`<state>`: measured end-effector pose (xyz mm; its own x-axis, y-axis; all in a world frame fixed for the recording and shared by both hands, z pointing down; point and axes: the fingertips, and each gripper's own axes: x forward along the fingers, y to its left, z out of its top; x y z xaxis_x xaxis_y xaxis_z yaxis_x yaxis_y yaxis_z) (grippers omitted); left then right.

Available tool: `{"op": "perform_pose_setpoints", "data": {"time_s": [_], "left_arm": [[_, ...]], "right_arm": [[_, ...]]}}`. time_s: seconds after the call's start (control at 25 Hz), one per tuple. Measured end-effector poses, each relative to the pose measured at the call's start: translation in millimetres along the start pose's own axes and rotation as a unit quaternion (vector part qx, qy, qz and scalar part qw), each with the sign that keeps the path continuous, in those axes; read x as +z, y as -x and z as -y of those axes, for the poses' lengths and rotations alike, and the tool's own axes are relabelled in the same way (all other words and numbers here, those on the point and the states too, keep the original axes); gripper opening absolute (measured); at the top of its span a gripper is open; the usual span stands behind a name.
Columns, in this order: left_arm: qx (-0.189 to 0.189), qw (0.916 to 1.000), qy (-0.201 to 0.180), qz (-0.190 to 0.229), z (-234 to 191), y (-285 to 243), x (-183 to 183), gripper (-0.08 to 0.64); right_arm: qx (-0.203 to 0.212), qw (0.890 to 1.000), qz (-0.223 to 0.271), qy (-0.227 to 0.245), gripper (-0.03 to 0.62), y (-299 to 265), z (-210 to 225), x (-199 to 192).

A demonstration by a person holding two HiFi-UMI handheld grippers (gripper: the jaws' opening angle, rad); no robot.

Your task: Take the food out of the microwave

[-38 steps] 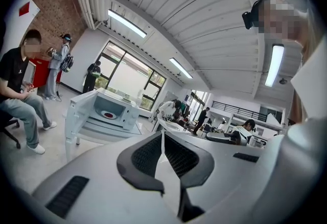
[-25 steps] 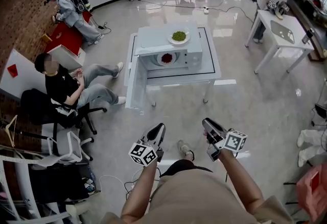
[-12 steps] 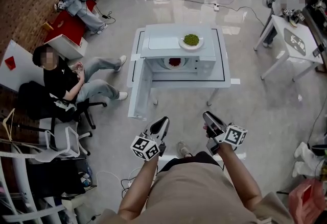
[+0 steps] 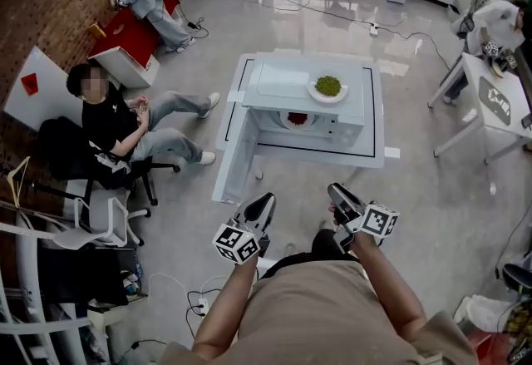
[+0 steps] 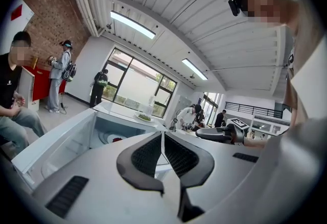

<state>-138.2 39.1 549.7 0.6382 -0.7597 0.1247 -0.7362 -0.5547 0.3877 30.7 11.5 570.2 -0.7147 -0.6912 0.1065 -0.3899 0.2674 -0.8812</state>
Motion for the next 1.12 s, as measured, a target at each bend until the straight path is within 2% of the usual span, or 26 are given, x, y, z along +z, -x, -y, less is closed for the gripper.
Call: {"op": "perform_pose_setpoints", "data": {"time_s": [0.32,0.72,0.88,1.12], "left_arm": [[0.047,0.9988,0.007,0.01,-12,-45,22,0.008],[0.095,0.9953,0.009,0.017,-29,-92,34,0.008],[0.094,0.9954,0.014,0.012,-36,-101,38,0.008],[0.066,0.9978,0.01,-0.003,-67,-123,43,0.008]], "right_arm": [[-0.018,0.999,-0.051,0.008,0.103,-36,33,37],[-0.008,0.996,-0.093,-0.005,0.103,-74,59,72],[-0.015,0.995,-0.101,-0.013,0.103,-89,70,73],[-0.036,0.995,-0.092,-0.024,0.103,-125,95,73]]}}
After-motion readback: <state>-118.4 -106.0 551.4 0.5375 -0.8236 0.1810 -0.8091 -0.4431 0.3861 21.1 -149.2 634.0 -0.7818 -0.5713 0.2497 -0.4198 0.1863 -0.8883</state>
